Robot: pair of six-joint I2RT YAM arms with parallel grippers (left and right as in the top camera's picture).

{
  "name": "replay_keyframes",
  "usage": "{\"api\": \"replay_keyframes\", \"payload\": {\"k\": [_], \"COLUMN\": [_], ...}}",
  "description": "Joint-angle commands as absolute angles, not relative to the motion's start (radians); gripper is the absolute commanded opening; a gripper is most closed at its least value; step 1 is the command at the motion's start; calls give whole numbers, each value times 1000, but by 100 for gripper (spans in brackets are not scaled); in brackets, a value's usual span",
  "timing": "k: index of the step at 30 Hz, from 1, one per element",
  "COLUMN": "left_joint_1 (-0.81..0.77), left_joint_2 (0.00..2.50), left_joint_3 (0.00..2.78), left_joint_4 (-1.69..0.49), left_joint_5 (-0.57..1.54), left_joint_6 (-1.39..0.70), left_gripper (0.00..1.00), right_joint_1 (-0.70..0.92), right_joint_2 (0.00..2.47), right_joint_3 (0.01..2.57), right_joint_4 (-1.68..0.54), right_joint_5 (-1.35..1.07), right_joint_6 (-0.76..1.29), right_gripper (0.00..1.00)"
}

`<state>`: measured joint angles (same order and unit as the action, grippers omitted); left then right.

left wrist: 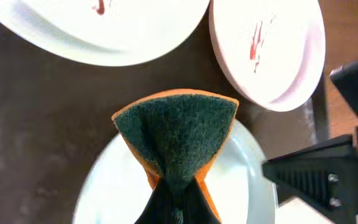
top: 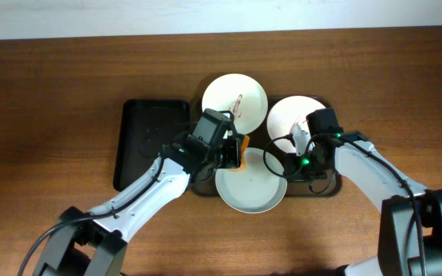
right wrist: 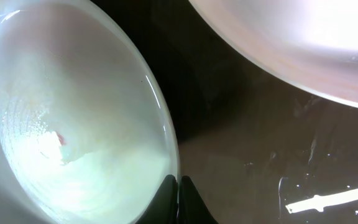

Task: Clean dirty plates on tray and stack at the side
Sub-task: 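Scrub the pale green plate with the sponge in the left gripper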

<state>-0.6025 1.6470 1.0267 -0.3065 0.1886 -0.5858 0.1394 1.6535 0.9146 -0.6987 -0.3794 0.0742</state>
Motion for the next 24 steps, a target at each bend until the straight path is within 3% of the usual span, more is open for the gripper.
{"api": "replay_keyframes", "payload": {"k": [1, 12, 24], "left_joint_1": [-602, -670, -704], "left_joint_2": [1653, 1813, 1839], "left_joint_3": [1020, 1020, 1020], "left_joint_4": [-297, -164, -185], "left_joint_5": [222, 363, 339], "left_joint_6": [-769, -849, -882], "left_gripper": [0, 0, 0], "right_joint_1": [145, 145, 145], "right_joint_2": [1656, 1656, 1656], "right_joint_3": [929, 929, 929], "right_joint_4": [-700, -700, -700], "right_joint_5": [-363, -363, -363], "right_joint_6": [68, 68, 68], "right_gripper": [4, 4, 4]}}
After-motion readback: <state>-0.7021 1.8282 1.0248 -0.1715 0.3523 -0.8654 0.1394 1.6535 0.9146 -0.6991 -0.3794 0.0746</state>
